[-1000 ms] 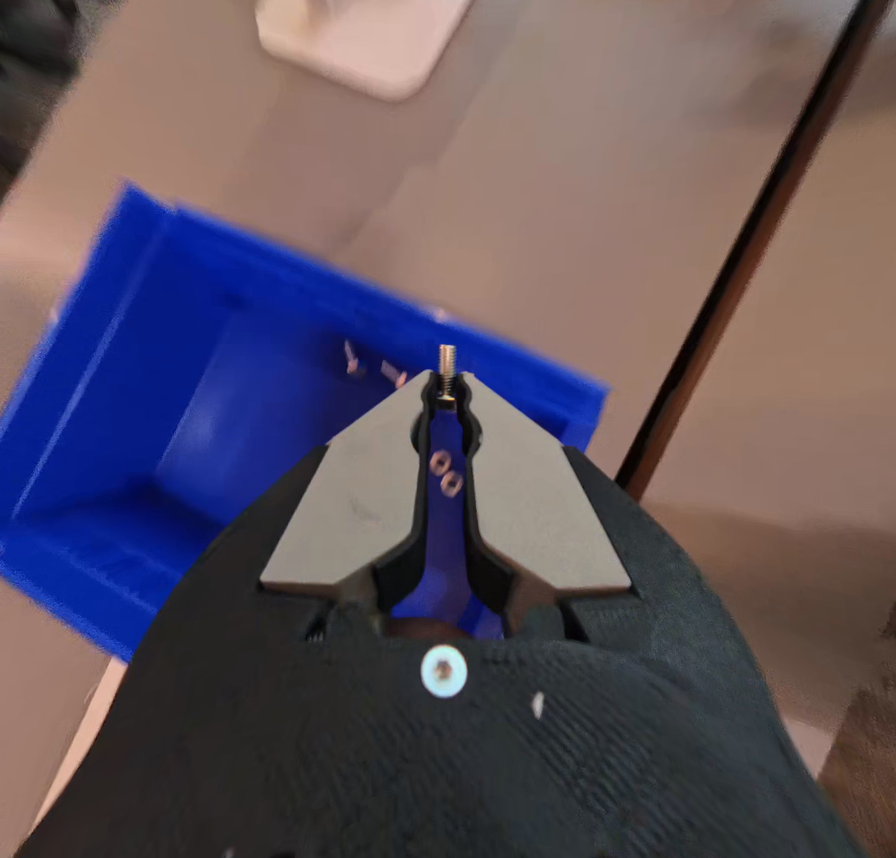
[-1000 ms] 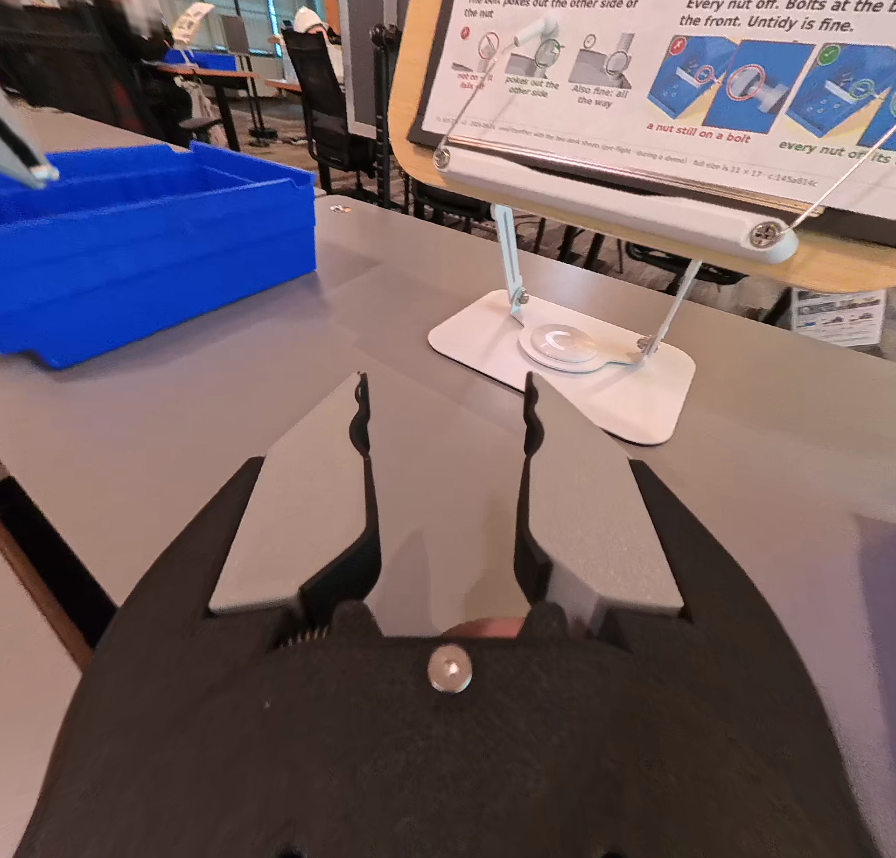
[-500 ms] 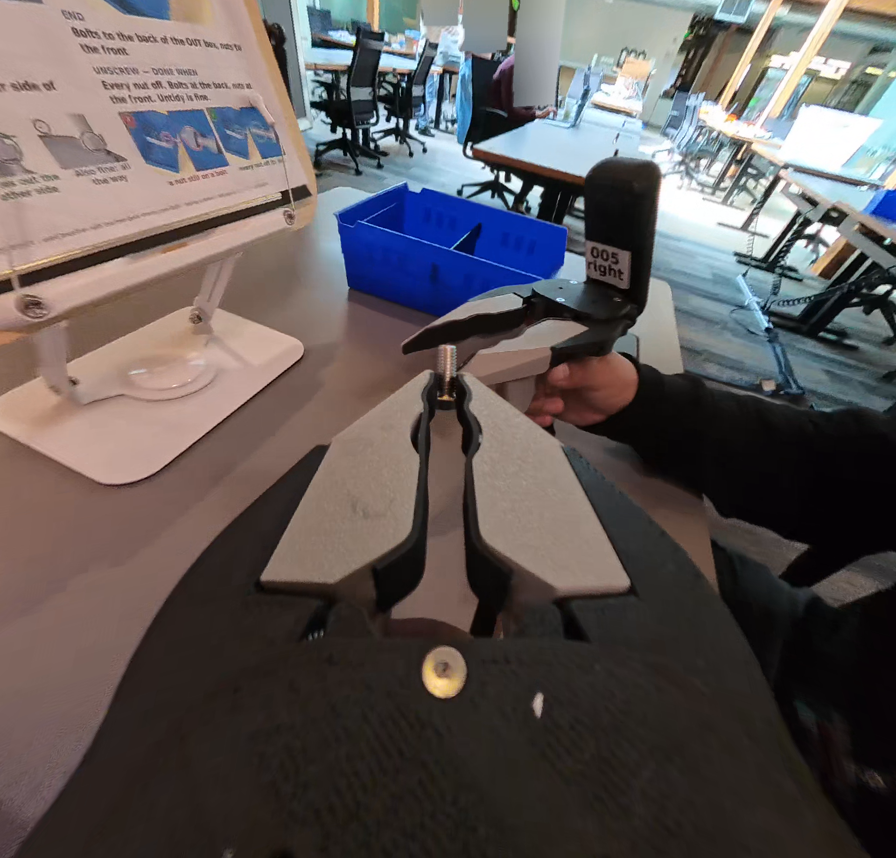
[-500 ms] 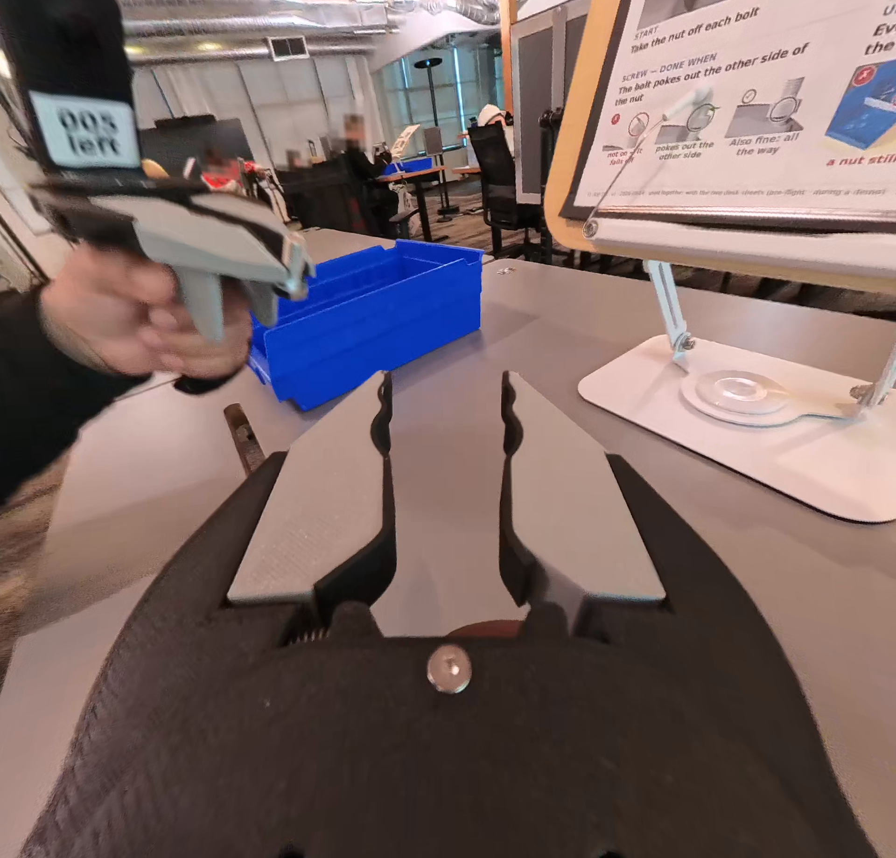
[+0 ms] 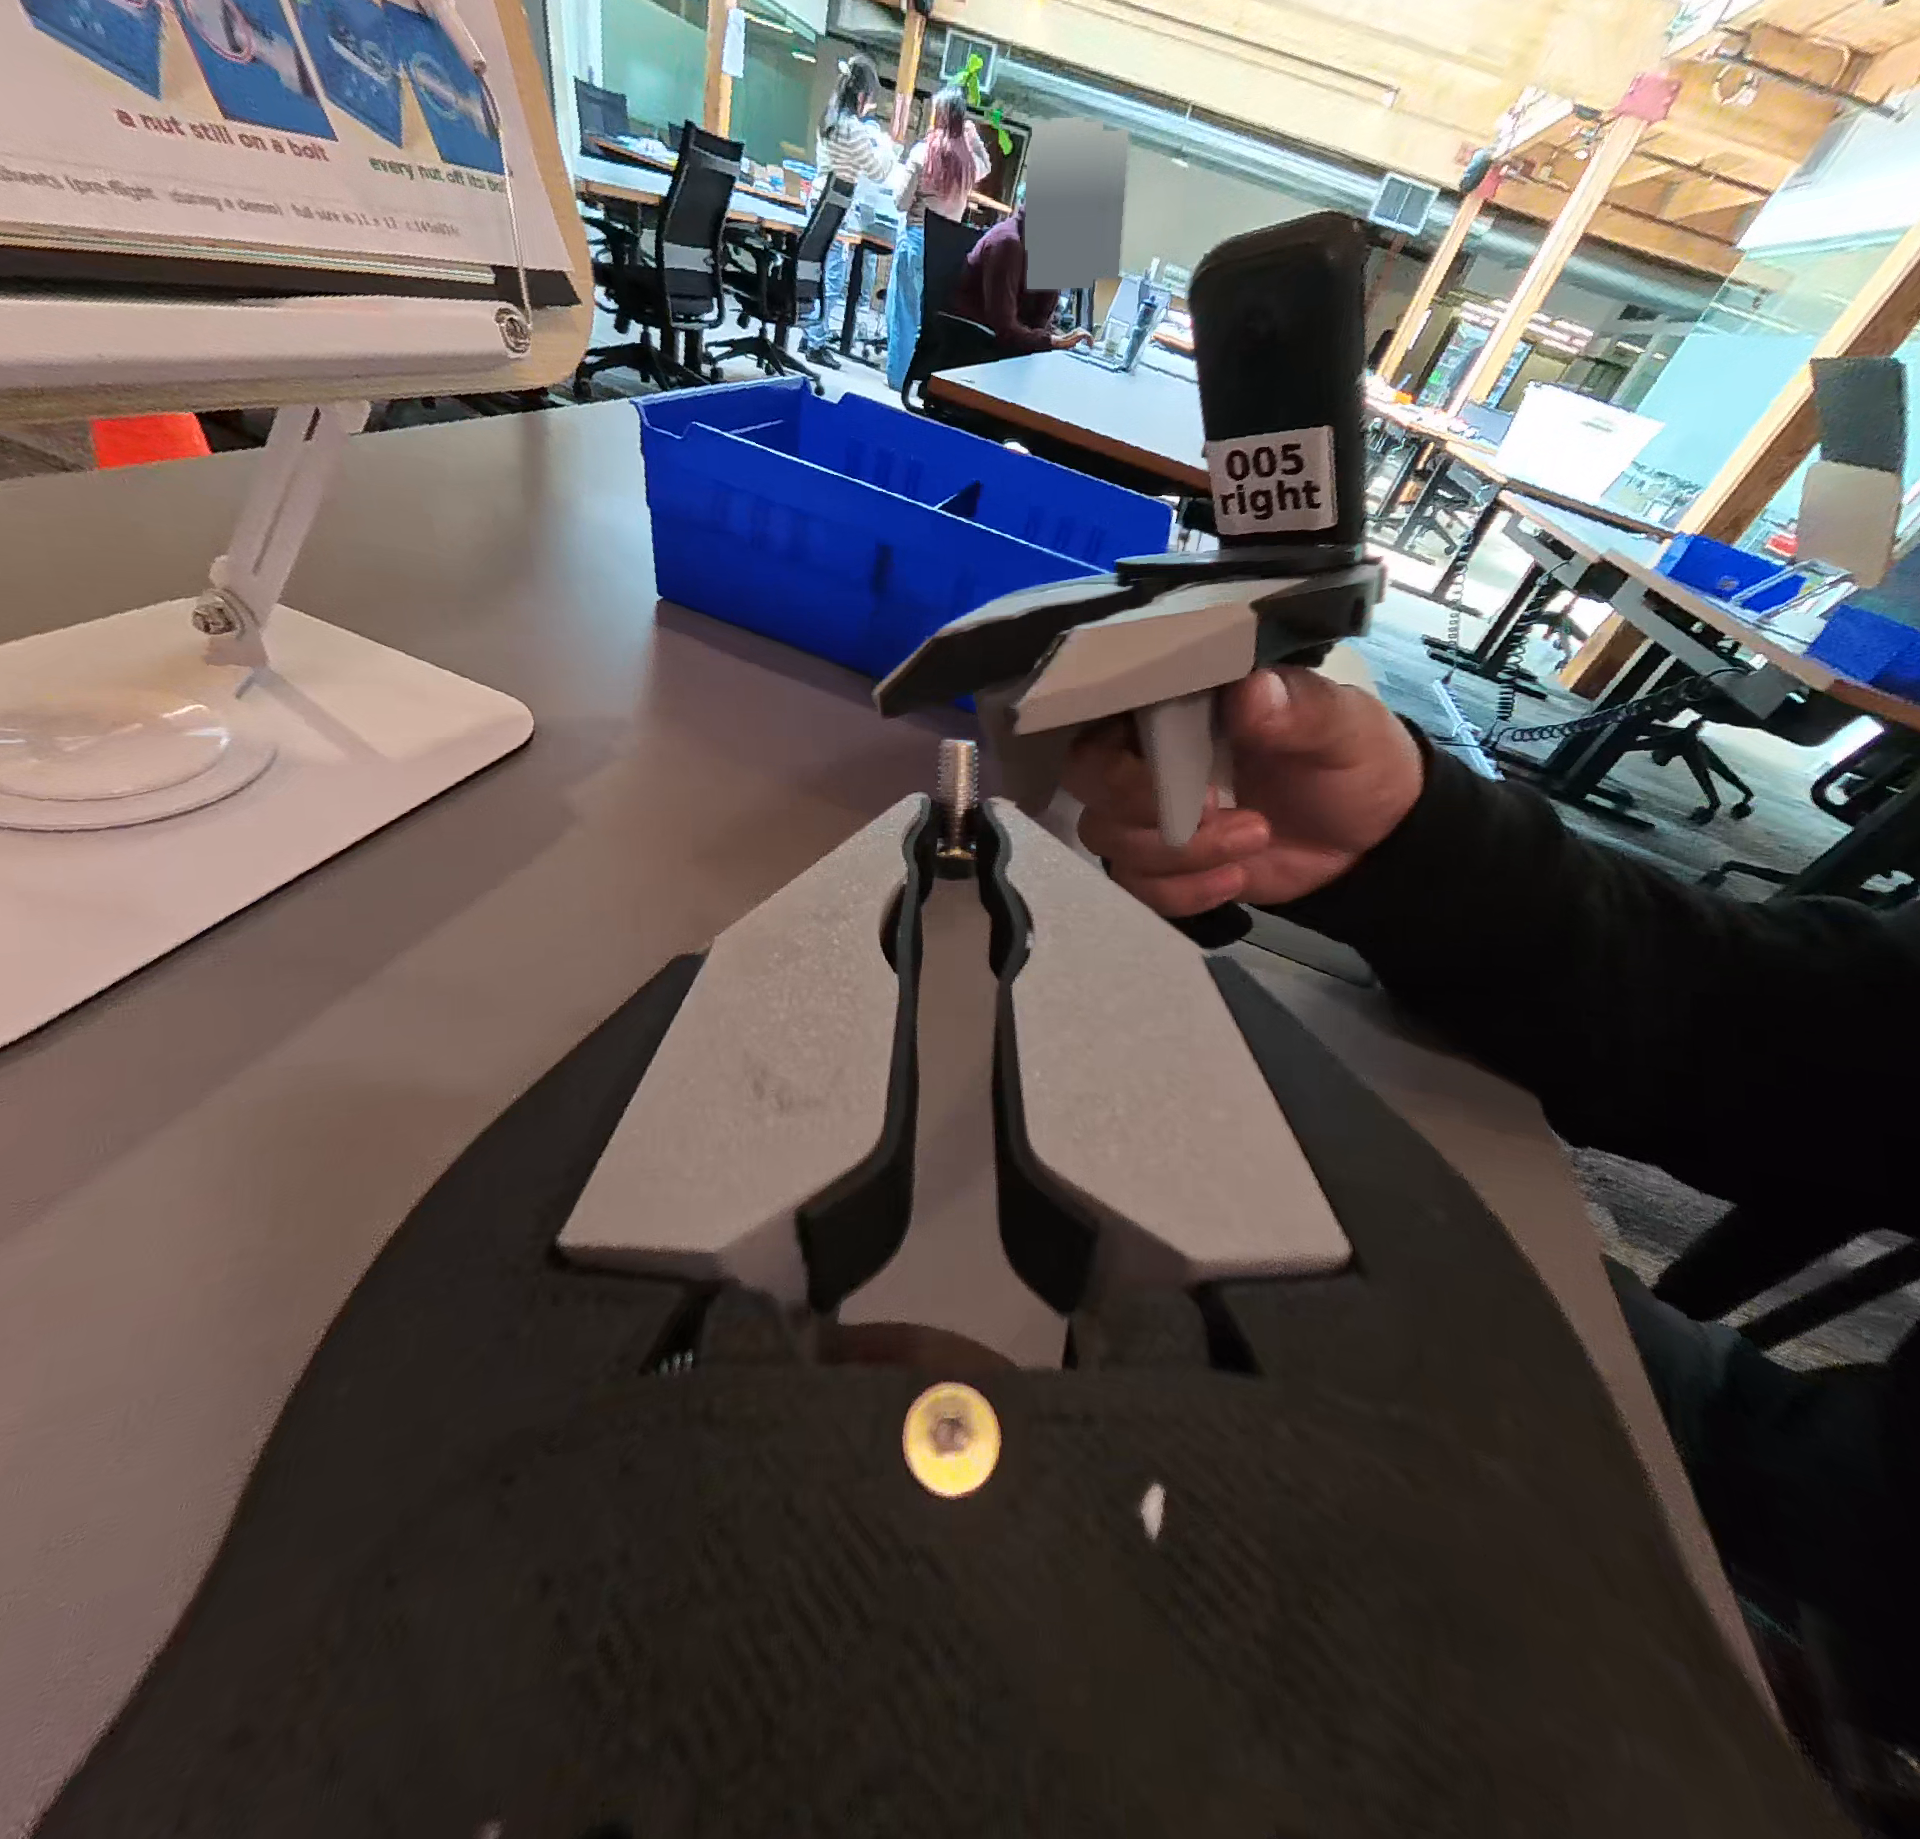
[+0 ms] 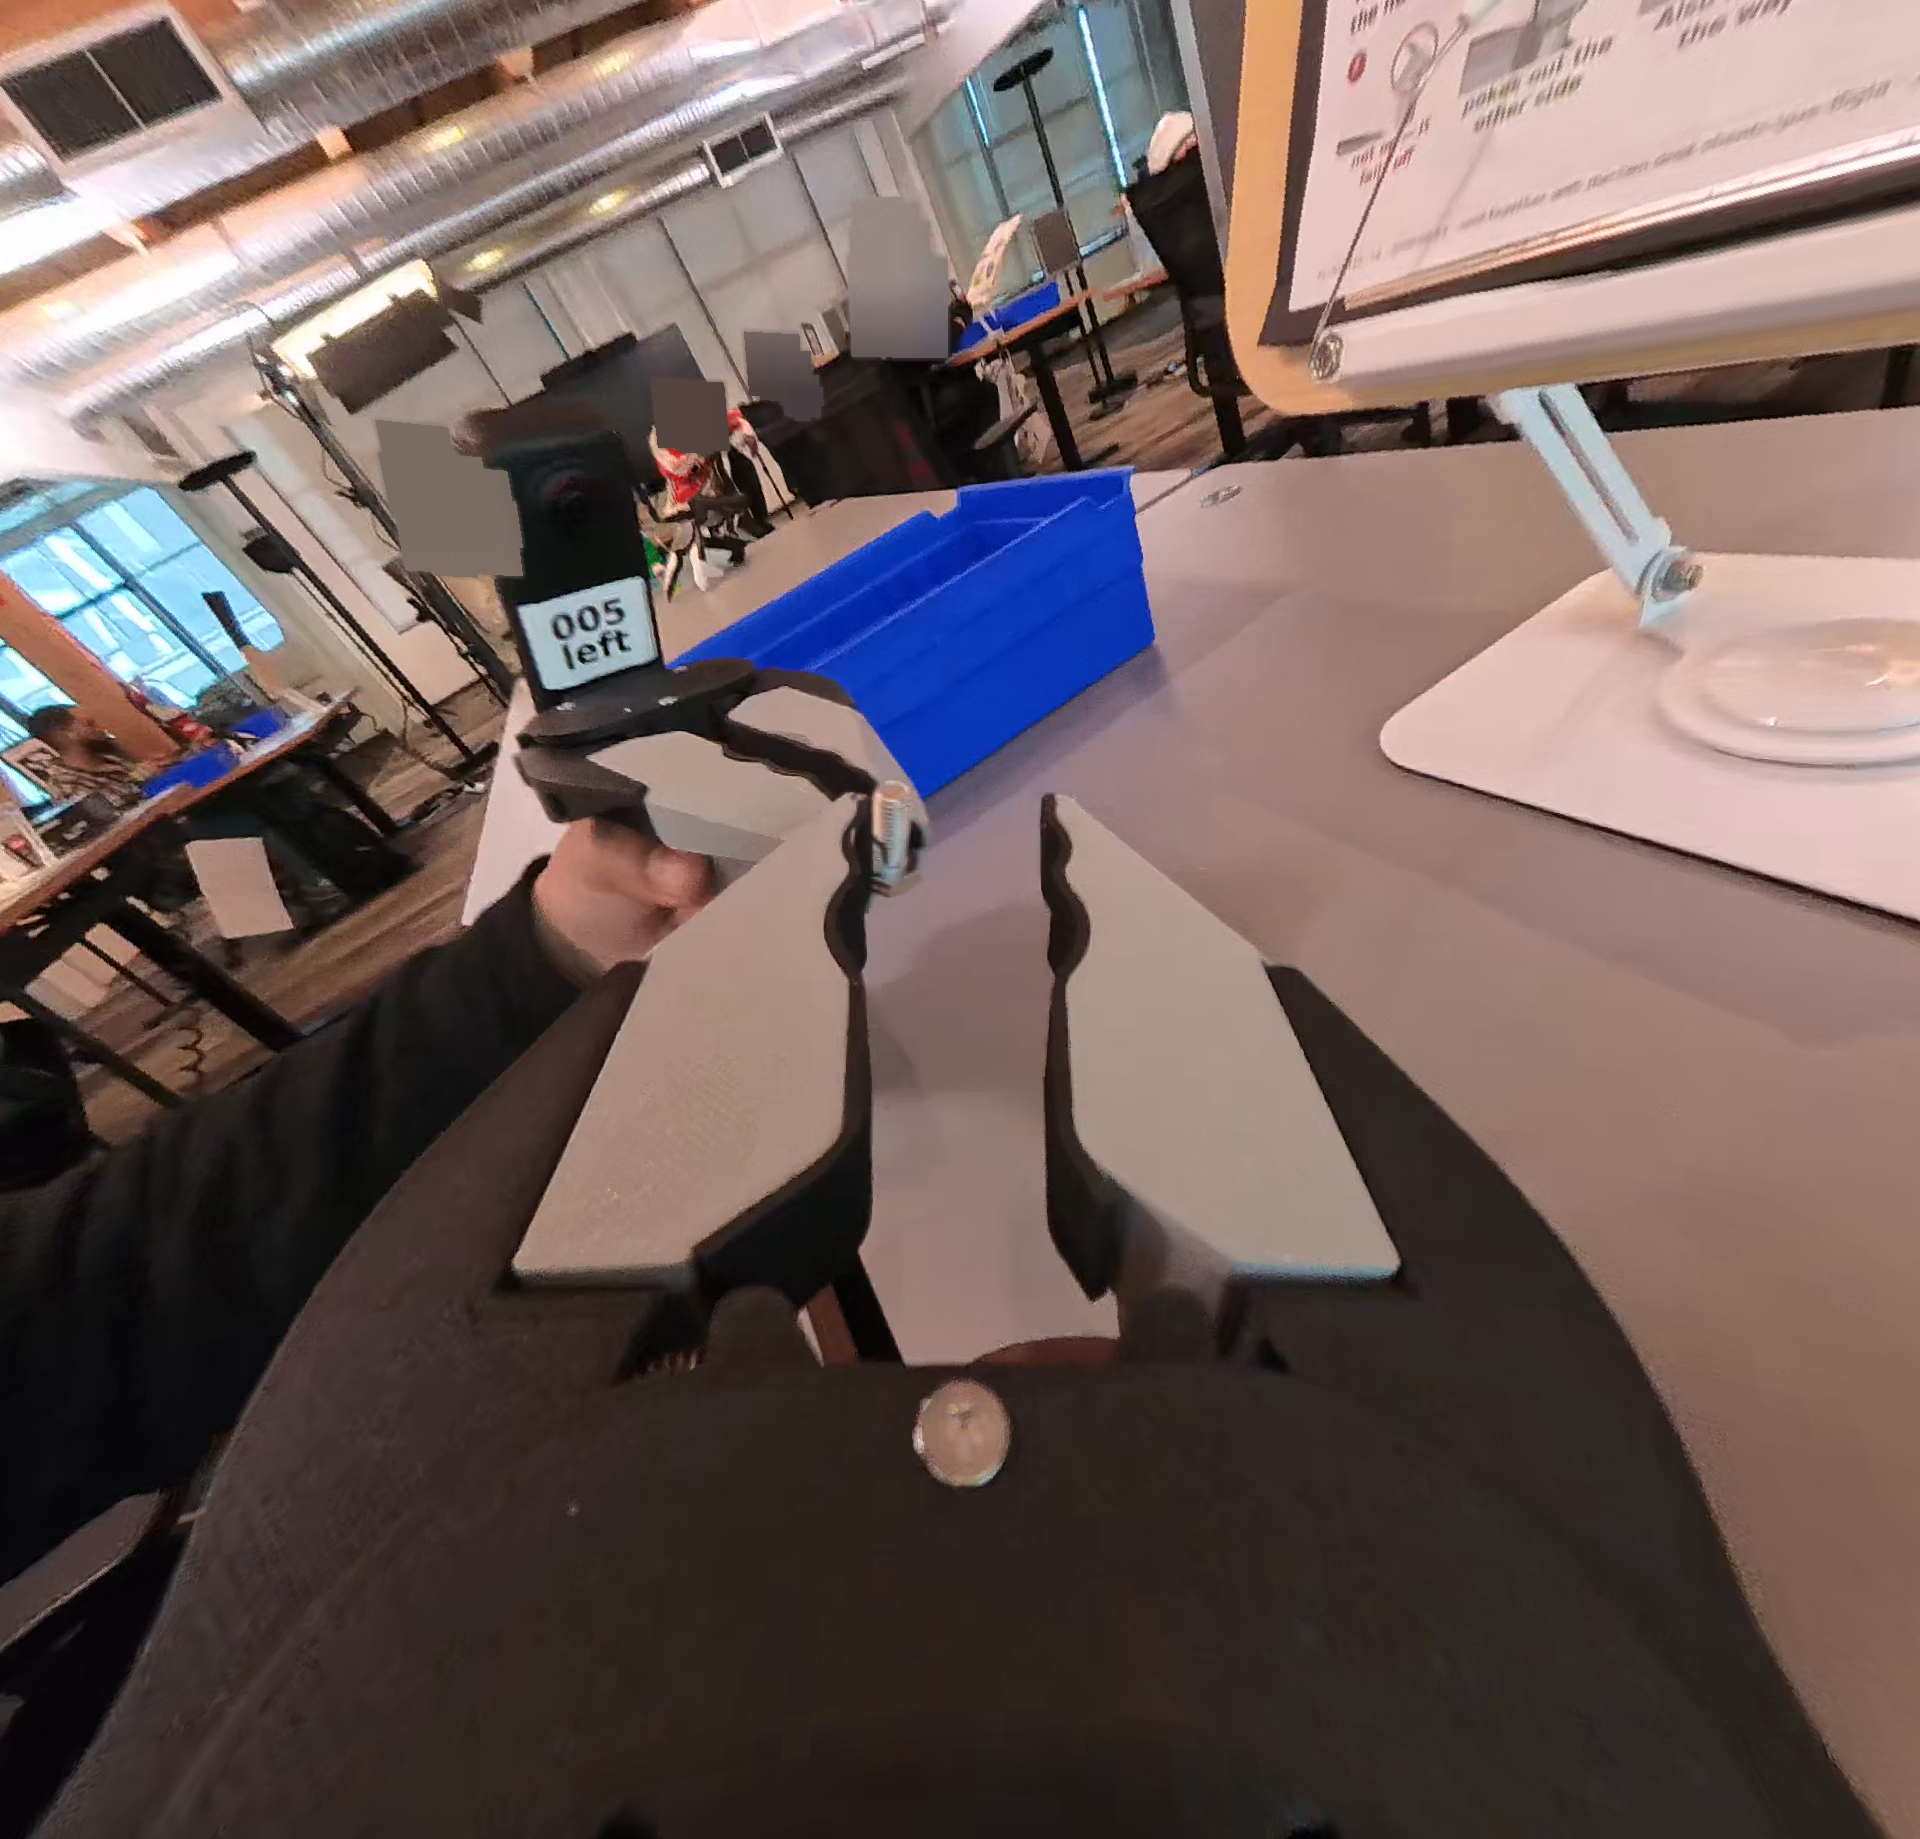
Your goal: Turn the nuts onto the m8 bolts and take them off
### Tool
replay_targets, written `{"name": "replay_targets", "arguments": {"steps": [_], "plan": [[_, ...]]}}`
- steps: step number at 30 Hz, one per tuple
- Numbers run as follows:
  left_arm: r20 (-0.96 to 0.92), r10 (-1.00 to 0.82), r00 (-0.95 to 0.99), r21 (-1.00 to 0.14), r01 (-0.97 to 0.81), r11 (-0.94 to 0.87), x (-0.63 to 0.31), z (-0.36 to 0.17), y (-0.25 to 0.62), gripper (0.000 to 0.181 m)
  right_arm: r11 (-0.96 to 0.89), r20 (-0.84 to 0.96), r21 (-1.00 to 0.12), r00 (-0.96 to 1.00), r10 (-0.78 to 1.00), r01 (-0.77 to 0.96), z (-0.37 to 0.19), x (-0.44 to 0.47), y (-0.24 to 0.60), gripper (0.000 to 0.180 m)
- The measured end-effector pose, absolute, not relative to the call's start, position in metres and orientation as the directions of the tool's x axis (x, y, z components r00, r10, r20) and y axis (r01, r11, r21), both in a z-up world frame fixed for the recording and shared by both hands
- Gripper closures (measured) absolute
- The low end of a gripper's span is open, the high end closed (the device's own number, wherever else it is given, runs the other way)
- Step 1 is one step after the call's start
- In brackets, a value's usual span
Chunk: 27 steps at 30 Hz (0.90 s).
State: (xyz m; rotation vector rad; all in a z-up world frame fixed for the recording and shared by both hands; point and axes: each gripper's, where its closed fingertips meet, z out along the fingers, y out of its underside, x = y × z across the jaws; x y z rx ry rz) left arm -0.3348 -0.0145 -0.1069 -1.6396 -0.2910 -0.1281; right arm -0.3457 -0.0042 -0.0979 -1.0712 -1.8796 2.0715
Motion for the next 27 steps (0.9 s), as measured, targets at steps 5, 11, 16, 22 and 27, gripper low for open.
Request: {"name": "replay_targets", "arguments": {"steps": [5,11,16,22,27], "plan": [[0.204,0.122,0.971,-0.973,0.216,-0.087,-0.329,-0.108,-0.011,0.176,-0.204,-0.424,-0.905,-0.755,0.501,0.373,-0.1,-0.34,-0.019,0.153],[0.199,0.128,0.972,-0.972,0.212,-0.1,-0.328,-0.113,-0.011,0.176,-0.185,-0.408,-0.912,-0.756,0.512,0.367,-0.103,-0.339,-0.029,0.175],[0.208,0.139,0.968,-0.968,0.224,-0.114,-0.329,-0.119,-0.011,0.176,-0.14,-0.387,-0.917,-0.749,0.538,0.374,-0.109,-0.34,-0.029,0.176],[0.251,0.173,0.952,-0.952,0.275,-0.132,-0.338,-0.13,-0.014,0.168,-0.065,-0.304,-0.939,-0.723,0.621,0.339,-0.119,-0.348,-0.025,0.176],[0.288,0.234,0.929,-0.931,0.329,-0.161,-0.35,-0.14,-0.023,0.153,0.035,-0.212,-0.942,-0.674,0.708,0.334,-0.138,-0.359,-0.015,0.176]]}}
